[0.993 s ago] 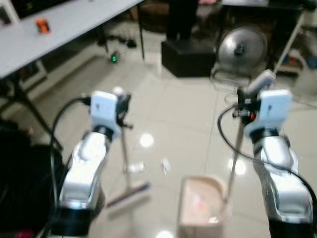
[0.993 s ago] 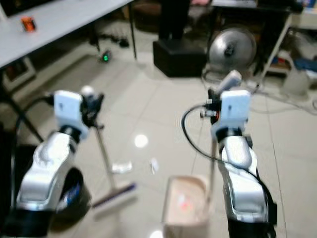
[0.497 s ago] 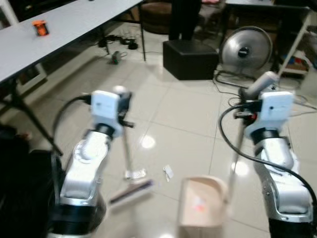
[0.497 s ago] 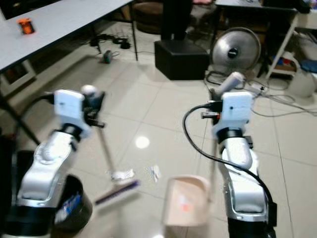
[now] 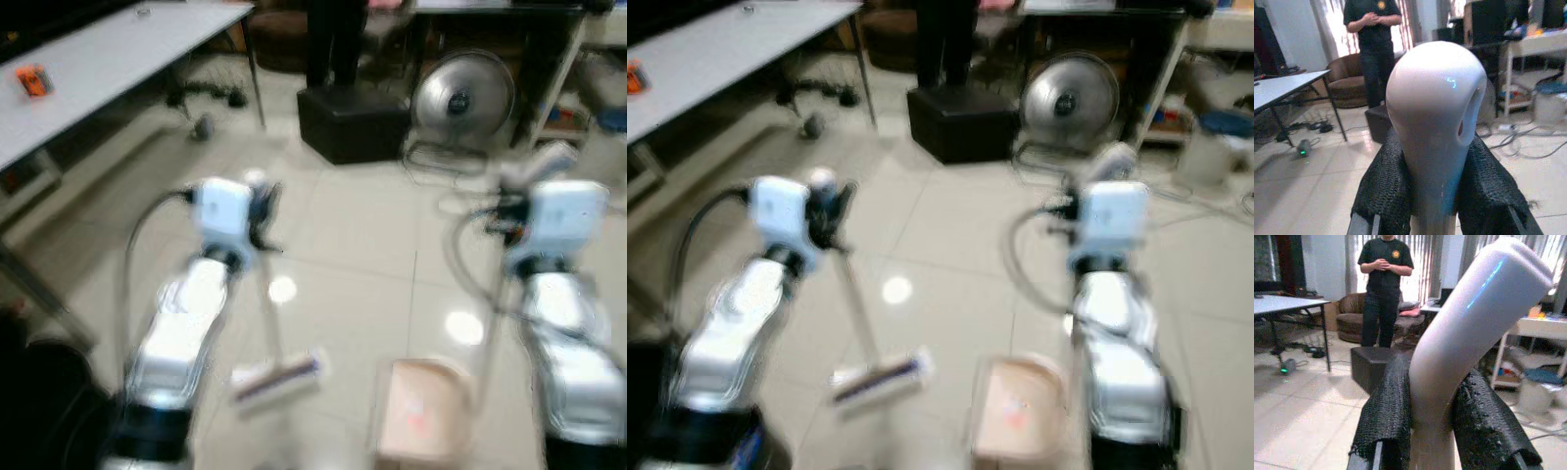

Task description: Sweep floor

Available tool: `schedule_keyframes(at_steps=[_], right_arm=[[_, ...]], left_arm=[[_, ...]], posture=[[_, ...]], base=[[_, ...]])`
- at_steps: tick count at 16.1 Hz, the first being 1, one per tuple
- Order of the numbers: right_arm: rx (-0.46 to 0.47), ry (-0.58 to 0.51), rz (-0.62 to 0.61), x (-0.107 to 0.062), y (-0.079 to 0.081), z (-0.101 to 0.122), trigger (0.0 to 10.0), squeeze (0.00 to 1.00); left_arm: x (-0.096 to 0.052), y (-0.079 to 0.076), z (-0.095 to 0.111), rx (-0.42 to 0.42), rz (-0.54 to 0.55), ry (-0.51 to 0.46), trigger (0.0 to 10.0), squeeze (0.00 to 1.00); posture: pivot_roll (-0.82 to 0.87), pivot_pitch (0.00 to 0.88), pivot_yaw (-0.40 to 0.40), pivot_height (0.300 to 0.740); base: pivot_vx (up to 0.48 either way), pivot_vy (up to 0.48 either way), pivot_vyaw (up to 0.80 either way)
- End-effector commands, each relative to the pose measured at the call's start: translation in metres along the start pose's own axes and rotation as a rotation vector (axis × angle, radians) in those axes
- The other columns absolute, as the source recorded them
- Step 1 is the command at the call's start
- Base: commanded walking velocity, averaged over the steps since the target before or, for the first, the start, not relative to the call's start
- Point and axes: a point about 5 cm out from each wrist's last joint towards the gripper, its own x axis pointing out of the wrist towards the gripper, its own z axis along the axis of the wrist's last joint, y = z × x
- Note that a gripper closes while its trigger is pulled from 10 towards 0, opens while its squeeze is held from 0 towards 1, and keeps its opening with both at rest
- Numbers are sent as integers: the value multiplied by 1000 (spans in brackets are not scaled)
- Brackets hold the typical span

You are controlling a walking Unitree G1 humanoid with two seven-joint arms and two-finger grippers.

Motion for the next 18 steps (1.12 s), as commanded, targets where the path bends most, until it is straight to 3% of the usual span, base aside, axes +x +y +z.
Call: schedule_keyframes(at_steps=[1, 14, 16, 18], right_arm=[[-5, -45, -22, 0, -7, 10, 10000, 0], [5, -44, -31, 0, -4, 5, 10000, 0], [25, -60, -25, 3, -2, 1, 10000, 0], [-13, -81, -24, 4, -1, -1, 10000, 0]], left_arm=[[3, -3, 11, 18, -9, -45, 10000, 0], [7, -6, 7, 1, -13, -28, 10000, 0], [9, -4, 4, 2, 13, -14, 10000, 0], [11, -3, 2, 15, 24, -7, 10000, 0]], posture=[[-41, 2, 76, 740], [-36, 30, 104, 740], [-25, 48, 112, 740], [-10, 78, 124, 740]], base=[[405, 0, 0], [404, 0, 0], [0, 0, 0], [0, 0, 0]])
